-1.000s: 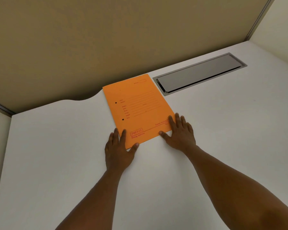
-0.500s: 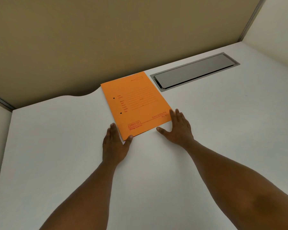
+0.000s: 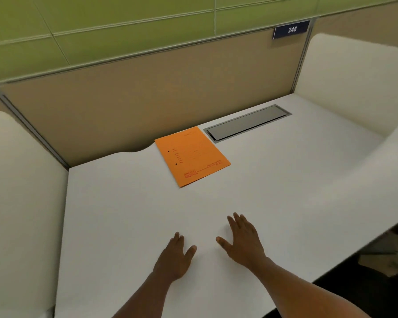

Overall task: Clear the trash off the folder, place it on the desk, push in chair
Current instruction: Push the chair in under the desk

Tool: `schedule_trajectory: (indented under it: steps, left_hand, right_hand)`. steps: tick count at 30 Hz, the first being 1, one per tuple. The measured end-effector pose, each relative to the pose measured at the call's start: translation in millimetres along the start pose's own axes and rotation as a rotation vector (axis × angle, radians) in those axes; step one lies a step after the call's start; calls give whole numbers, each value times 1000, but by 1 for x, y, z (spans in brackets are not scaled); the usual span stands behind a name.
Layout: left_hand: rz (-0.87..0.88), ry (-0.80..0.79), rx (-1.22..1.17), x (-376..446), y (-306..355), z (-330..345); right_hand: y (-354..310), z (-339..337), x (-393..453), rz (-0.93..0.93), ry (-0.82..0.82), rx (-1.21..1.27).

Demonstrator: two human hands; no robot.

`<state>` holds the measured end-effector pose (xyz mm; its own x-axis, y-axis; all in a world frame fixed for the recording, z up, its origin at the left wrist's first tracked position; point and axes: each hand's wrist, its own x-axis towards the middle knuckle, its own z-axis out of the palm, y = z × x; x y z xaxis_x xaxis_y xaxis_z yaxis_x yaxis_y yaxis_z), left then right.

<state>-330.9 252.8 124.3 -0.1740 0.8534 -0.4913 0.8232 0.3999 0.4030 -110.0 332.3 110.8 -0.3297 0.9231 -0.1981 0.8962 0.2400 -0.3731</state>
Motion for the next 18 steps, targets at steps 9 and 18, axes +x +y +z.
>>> schedule_trajectory:
  steps: [9, 18]
  left_hand:
    - [109, 94, 109, -172, 5, 26]
    - [209, 178, 177, -282, 48, 35]
  right_hand:
    - [-24, -51, -173, -18, 96, -64]
    - [-7, -109, -313, 12, 138, -107]
